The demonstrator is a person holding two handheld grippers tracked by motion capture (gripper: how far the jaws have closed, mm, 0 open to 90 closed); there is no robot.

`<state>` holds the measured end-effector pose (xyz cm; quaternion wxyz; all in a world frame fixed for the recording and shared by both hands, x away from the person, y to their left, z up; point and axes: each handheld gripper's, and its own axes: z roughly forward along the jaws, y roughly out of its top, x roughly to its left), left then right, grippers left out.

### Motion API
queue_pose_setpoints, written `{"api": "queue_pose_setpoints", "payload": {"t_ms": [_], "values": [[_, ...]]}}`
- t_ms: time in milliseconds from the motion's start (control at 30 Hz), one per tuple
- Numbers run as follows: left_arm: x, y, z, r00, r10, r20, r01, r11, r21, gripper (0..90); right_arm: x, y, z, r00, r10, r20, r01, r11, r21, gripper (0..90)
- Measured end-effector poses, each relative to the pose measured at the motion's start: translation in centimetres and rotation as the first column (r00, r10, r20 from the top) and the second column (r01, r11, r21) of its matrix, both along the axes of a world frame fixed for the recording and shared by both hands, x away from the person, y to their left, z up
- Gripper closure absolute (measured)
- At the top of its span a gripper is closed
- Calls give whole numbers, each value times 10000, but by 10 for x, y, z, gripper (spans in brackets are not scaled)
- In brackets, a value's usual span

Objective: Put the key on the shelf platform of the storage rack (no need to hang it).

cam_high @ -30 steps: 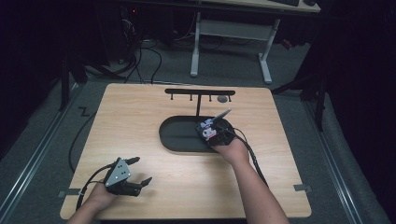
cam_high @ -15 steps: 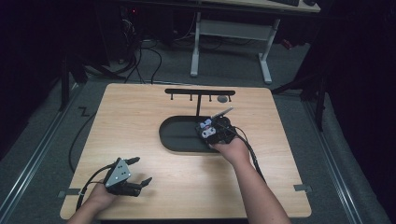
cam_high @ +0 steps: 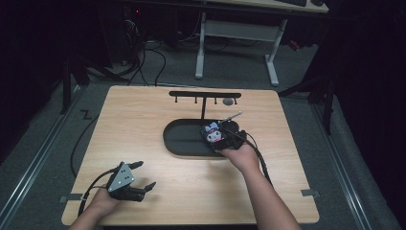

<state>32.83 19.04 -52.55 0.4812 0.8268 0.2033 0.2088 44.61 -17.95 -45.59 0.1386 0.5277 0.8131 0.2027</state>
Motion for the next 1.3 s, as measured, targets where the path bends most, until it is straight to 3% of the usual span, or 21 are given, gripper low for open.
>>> {"api": "queue_pose_setpoints", "payload": {"t_ms": [167,333,800,1067,1233,1300], "values": [[1,0,0,10000,29,-51,-29,10000,4,154,-8,5,2,9994,231,240,-233,9997,69,46],[1,0,0,10000,17,-59,-17,10000,8,154,-20,2,1,9981,265,559,-284,9990,337,8],[1,-1,0,10000,28,-52,-27,10000,74,153,-65,-23,-18,9892,-119,1462,-56,9929,1187,0],[1,-2,0,10000,89,-29,-88,9998,151,153,-107,-42,-42,9744,-237,2234,-125,9872,1593,0],[2,-3,0,9999,-6,-113,8,9998,191,154,-134,-47,-54,9509,-167,3090,-387,9843,1724,0],[3,-3,0,9997,-68,-238,72,9998,167,154,-145,-48,-59,9431,-213,3319,-480,9788,1990,0]]}}
